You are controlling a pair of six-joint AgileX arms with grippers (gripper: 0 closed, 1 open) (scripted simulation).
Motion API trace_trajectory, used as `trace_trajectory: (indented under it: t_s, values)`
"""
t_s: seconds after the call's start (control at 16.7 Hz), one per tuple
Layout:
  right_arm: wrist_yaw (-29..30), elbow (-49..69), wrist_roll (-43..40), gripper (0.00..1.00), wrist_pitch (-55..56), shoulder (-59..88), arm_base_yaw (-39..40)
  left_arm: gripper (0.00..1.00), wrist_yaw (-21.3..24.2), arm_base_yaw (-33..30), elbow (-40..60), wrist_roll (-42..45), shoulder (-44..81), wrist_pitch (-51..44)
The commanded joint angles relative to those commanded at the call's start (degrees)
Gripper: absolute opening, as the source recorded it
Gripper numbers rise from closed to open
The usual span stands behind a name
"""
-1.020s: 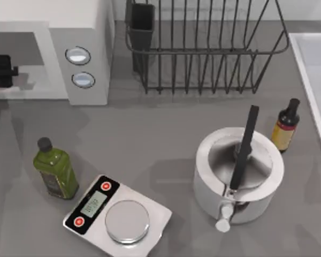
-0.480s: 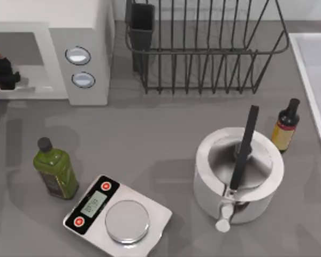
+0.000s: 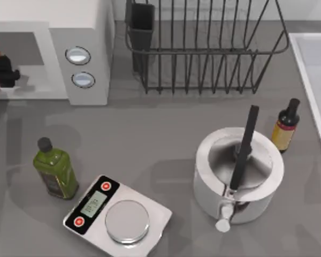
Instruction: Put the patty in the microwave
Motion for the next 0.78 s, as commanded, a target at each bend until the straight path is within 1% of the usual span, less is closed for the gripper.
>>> trace_trajectory:
  t_s: [0.3,0.78]
  values:
    - [0.0,0.0,0.0,1.00,0.0,0.0,0.0,0.00,-0.2,-0.6,9.0,0.0,3.9,-3.4]
    - [0.0,0.0,0.0,1.00,0.0,0.0,0.0,0.00,-1.4,-2.1,30.8,-0.7,14.7,-12.2]
